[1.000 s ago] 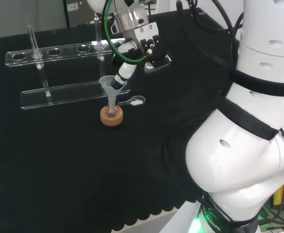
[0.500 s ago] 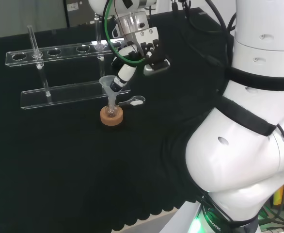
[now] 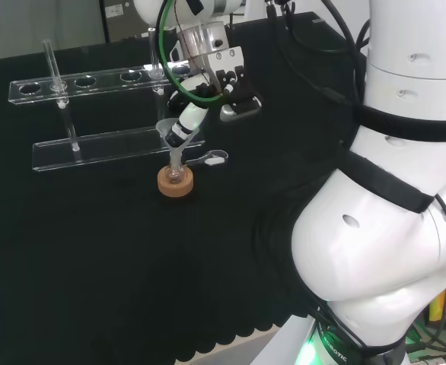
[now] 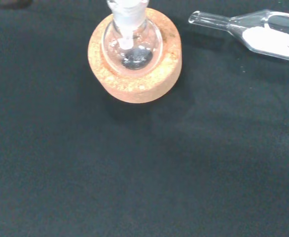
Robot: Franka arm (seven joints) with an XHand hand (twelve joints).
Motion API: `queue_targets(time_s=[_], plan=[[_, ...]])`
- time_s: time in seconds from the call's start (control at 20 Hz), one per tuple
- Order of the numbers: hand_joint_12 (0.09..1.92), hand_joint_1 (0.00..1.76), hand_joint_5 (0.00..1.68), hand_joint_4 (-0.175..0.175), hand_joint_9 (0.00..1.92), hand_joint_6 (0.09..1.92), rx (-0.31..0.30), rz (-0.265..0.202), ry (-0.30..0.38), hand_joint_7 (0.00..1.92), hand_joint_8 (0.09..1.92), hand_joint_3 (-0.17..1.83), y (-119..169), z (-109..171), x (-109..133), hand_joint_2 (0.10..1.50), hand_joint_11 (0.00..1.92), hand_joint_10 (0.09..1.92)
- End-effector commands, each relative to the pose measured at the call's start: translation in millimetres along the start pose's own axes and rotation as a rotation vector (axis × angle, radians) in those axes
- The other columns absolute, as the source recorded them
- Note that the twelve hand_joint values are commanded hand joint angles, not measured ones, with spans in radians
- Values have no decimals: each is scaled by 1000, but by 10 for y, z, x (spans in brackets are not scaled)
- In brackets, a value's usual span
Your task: Place the funnel on the round-bottom flask.
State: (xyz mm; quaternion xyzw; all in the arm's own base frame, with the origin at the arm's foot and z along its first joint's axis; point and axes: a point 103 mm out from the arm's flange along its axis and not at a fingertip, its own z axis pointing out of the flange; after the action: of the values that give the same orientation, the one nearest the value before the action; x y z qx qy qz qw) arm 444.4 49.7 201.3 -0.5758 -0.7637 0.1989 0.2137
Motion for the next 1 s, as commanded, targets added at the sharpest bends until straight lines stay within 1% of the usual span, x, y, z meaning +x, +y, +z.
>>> queue_targets(time_s=[0.05, 0.45, 0.65, 0.7, 0.75, 0.8, 0.95, 1.0], plan=[[1387, 527, 124, -62, 556, 87, -1, -7, -7, 0, 660, 331, -18, -15, 58, 692, 183, 641], [1386, 525, 124, -63, 589, 87, -5, -13, -19, 0, 655, 331, -56, -46, 102, 693, 184, 635], [1386, 525, 124, -63, 595, 87, -8, -7, -30, 0, 654, 331, -90, -67, 107, 694, 184, 632], [1386, 525, 124, -63, 597, 87, -10, -6, -33, 0, 654, 331, -97, -72, 124, 694, 184, 631], [1386, 525, 124, -63, 598, 87, -8, 3, -52, 0, 654, 331, -89, -72, 226, 694, 184, 630], [1386, 524, 124, -63, 599, 87, -8, 6, -56, 0, 653, 331, -88, -74, 267, 694, 184, 629], [1386, 524, 125, -64, 601, 87, -15, 4, -43, 0, 652, 331, -104, -77, 251, 695, 185, 627], [1386, 524, 126, -64, 602, 87, -14, 10, -52, 0, 652, 331, -104, -79, 288, 695, 185, 626]])
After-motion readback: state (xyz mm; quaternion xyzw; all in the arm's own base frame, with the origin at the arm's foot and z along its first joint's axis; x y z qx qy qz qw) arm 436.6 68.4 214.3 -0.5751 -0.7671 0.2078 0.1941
